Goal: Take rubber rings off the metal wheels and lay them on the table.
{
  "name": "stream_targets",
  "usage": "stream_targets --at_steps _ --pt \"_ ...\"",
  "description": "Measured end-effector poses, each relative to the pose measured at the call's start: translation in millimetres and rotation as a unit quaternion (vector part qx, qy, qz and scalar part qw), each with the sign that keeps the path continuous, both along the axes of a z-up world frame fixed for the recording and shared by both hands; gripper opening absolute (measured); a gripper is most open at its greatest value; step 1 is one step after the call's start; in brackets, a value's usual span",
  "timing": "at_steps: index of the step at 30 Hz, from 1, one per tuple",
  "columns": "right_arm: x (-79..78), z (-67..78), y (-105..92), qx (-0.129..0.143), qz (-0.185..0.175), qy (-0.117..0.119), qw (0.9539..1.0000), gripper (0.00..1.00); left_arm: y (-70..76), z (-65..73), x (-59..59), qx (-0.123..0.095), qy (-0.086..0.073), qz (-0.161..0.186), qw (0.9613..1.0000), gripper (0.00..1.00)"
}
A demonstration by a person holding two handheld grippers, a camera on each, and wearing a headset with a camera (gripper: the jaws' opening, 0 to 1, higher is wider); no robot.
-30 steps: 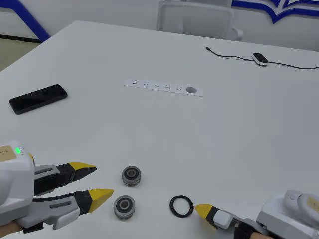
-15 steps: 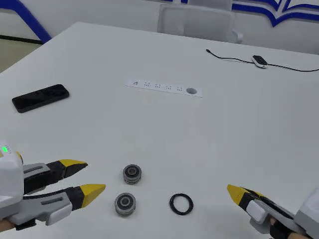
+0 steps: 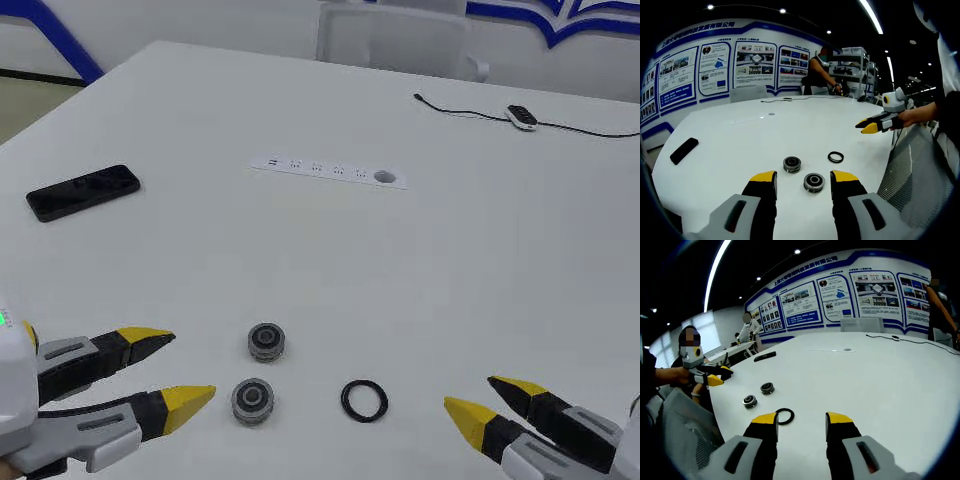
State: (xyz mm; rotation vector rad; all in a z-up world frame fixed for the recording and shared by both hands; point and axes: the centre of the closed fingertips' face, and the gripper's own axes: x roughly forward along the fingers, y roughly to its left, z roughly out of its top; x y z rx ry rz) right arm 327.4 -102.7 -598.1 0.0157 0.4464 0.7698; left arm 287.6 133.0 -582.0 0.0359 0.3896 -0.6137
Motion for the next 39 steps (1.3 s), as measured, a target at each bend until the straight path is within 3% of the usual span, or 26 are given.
stream_targets --at_steps 6,15,32,39 --pt "-8.7 -1.7 13.8 -0.029 0.049 -0.019 0.9982 0.44 -1.8 0.9 -1.6 -0.021 0.002 0.008 0.9997 0.47" --pt "-8.0 0.2 21.0 -0.051 0.074 -0.036 0.9953 0.53 -7.4 -4.8 -7.5 -0.02 -0.006 0.0 0.9998 0.54" --pt "-7.3 -3.2 35.9 -0.067 0.097 -0.036 0.9924 0.59 -7.1 -15.8 -10.6 0.01 0.008 -0.019 0.9997 0.68" --pt "-7.1 -3.3 38.8 -0.056 0.093 -0.029 0.9937 0.59 -7.2 -20.2 -12.4 0.026 0.014 -0.026 0.9992 0.69"
